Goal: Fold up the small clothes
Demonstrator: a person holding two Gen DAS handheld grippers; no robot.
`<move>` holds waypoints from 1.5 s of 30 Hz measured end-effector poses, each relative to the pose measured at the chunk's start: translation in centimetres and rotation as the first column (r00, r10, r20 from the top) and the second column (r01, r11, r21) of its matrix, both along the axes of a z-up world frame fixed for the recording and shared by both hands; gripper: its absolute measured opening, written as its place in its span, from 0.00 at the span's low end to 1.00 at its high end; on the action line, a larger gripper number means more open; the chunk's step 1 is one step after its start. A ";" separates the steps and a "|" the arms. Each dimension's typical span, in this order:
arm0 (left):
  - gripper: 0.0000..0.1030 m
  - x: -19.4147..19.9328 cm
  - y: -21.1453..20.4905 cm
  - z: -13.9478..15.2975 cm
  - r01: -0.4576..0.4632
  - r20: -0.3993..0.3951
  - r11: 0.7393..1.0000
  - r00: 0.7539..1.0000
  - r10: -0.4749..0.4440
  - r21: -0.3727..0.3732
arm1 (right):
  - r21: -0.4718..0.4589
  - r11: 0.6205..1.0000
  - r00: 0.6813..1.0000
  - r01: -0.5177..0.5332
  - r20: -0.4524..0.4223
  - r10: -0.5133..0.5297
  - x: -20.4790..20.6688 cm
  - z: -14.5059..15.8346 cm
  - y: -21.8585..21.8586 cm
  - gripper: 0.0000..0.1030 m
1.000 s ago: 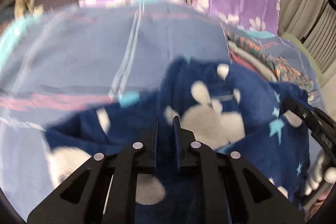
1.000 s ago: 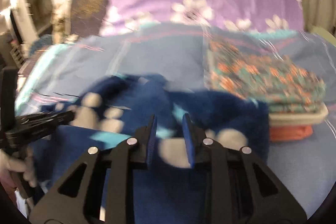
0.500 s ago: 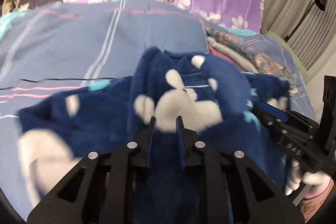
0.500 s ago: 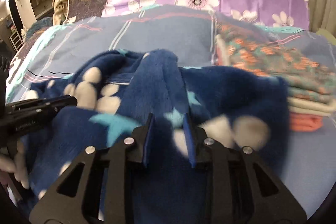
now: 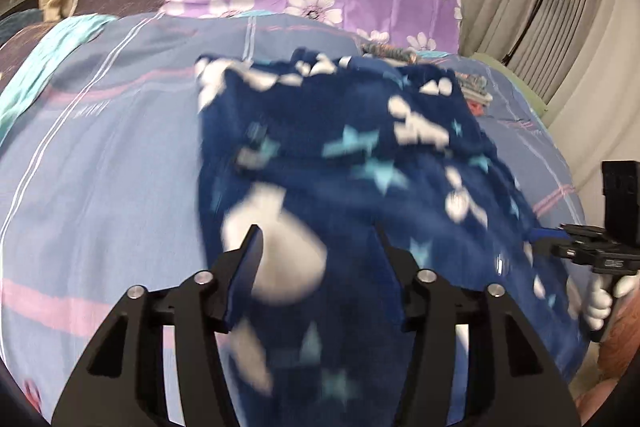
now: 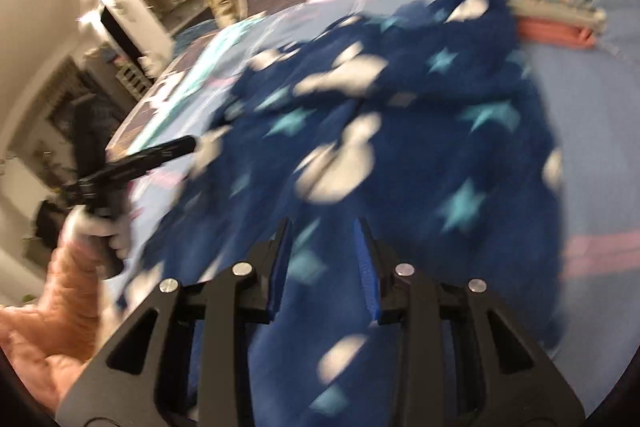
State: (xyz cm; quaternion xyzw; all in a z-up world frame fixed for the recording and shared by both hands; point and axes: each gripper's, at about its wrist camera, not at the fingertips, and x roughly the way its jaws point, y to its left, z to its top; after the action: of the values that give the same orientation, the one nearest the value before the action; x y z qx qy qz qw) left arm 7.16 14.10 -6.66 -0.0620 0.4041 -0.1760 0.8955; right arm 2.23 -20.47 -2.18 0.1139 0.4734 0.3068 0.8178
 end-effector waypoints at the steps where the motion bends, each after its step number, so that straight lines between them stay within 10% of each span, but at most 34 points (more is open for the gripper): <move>1: 0.54 -1.4 0.3 -0.2 -0.011 0.002 1.000 1.000 0.011 0.005 | 0.031 0.999 0.999 -0.025 -0.029 0.026 -1.4 0.0 0.4 0.32; 13: 0.60 -14.0 3.4 -2.1 -0.041 -0.030 0.997 0.999 0.039 -0.068 | 0.107 0.980 0.971 -0.169 -0.154 0.184 -11.8 -1.9 2.9 0.50; 15: 0.60 -15.0 3.3 -3.2 -0.028 -0.072 0.997 0.997 0.023 -0.073 | 0.061 0.989 0.983 -0.133 -0.116 0.139 -12.4 -1.7 3.1 0.10; 16: 0.58 -15.6 3.2 -4.0 -0.026 -0.091 0.998 0.996 0.020 -0.063 | 0.083 0.988 0.984 -0.129 -0.109 0.138 -12.6 -1.3 3.0 0.07; 20: 0.24 -17.3 3.8 -3.9 -0.035 -0.084 0.992 0.996 0.025 -0.121 | 0.061 0.993 0.994 -0.106 0.035 0.104 -15.1 2.7 1.4 0.06; 25: 0.19 -18.8 4.2 -4.3 -0.042 -0.093 0.989 0.995 0.029 -0.145 | -0.103 0.994 0.998 -0.023 -0.054 0.017 -15.6 -0.5 -0.4 0.11; 27: 0.19 -19.3 4.7 -4.2 -0.051 -0.095 0.985 0.995 0.035 -0.166 | -0.028 0.999 0.998 0.034 -0.056 -0.036 -15.7 -0.2 -2.2 0.11; 31: 0.27 -19.9 5.1 -3.8 -0.061 -0.100 0.981 0.994 0.043 -0.183 | 0.042 0.972 0.970 0.230 0.068 -0.233 -16.5 2.9 -7.9 0.44; 36: 0.55 -20.4 4.9 -4.3 -0.041 -0.120 0.980 0.993 0.018 -0.194 | 0.025 0.906 0.906 0.422 -0.055 -0.421 -16.3 0.7 -14.5 0.49; 38: 0.56 -20.8 5.1 -4.7 -0.047 -0.130 0.973 0.991 0.018 -0.227 | 0.121 0.899 0.897 0.421 -0.198 -0.394 -16.5 -2.2 -15.5 0.50; 45: 0.55 -20.0 4.4 -5.3 -0.024 -0.161 0.911 0.986 -0.047 -0.411 | 0.352 0.894 0.952 0.277 -0.229 -0.205 -14.7 -3.6 -12.7 0.45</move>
State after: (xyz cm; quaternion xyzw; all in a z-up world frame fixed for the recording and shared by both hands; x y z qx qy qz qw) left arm -12.82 18.49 -11.99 -0.2615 0.4322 -0.2566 0.8240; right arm -12.43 -33.20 -5.75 0.3565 0.4612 0.2766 0.7640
